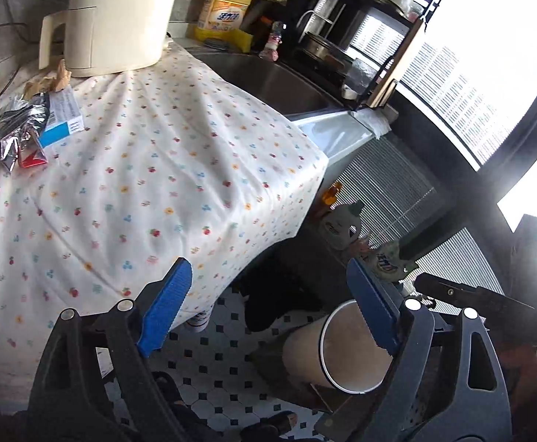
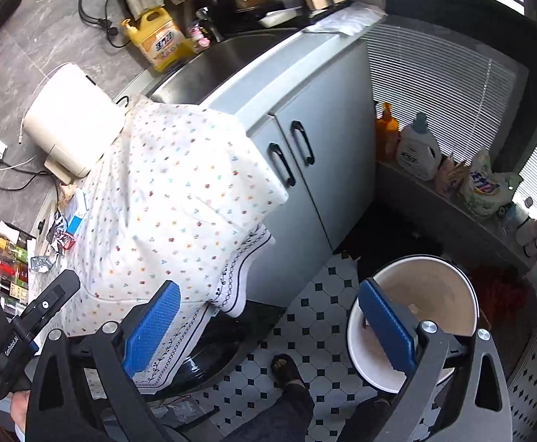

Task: Collect trash
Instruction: 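Grasp a foil wrapper with the left gripper while the right grasps another foil wrapper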

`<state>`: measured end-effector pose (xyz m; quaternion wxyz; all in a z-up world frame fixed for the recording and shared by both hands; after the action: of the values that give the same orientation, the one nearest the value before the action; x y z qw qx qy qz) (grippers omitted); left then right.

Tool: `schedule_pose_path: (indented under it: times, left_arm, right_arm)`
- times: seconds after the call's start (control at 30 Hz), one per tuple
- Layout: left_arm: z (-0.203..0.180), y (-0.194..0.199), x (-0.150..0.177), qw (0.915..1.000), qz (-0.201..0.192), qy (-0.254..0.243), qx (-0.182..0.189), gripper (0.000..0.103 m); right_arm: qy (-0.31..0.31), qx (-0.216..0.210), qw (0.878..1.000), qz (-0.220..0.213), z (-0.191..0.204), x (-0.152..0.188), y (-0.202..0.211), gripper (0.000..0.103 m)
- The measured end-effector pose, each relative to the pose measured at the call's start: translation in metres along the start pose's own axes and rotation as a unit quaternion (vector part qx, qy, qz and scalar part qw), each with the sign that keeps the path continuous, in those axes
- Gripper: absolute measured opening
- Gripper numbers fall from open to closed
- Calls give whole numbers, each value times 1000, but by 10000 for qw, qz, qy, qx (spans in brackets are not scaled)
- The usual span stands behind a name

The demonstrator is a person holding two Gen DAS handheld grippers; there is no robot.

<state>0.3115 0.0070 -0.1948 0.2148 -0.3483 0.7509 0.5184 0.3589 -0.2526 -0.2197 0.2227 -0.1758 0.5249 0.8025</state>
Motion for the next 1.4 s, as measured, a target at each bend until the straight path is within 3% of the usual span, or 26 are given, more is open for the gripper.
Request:
schedule_pose_path:
  times: [0.27,0.53,0.87,1.0,1.4]
  left_arm:
    - [88,34,-32,9971,-463,404,-439,85]
    - [182,70,-56,9890,-863,721,-960,85]
    - [292,104,-87,9666,-1223,1381,-1781,87]
    - [321,107,-94,9577,-1316,1602,-1994,88]
    - [373,91,-96,9408,-1324,2374,-2023,88]
  right_arm:
    - [504,-399,9979,-80,97,-16,-29,95]
    - [937,-866,9917,-168,194,-22,-64,95]
    - [1282,-1107,9855,39,280,-15,-104,95]
    - [1398,-1106,9839,98,302,-18,-117,95]
    - [1958,-1411,9704,76,377,-23,-140,90]
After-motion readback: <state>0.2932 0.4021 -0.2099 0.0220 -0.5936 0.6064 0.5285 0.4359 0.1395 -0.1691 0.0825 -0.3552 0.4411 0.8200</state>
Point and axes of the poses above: each gripper's, at about its wrist camera, not at the fingertips, and y roughly against the way its jaws point, z to its left, x to its underside, the point moved 2 cm from there along -y, roughly the way its jaws point, and after that the axes turned 7 degrees about -z, right-handed, at the moved point
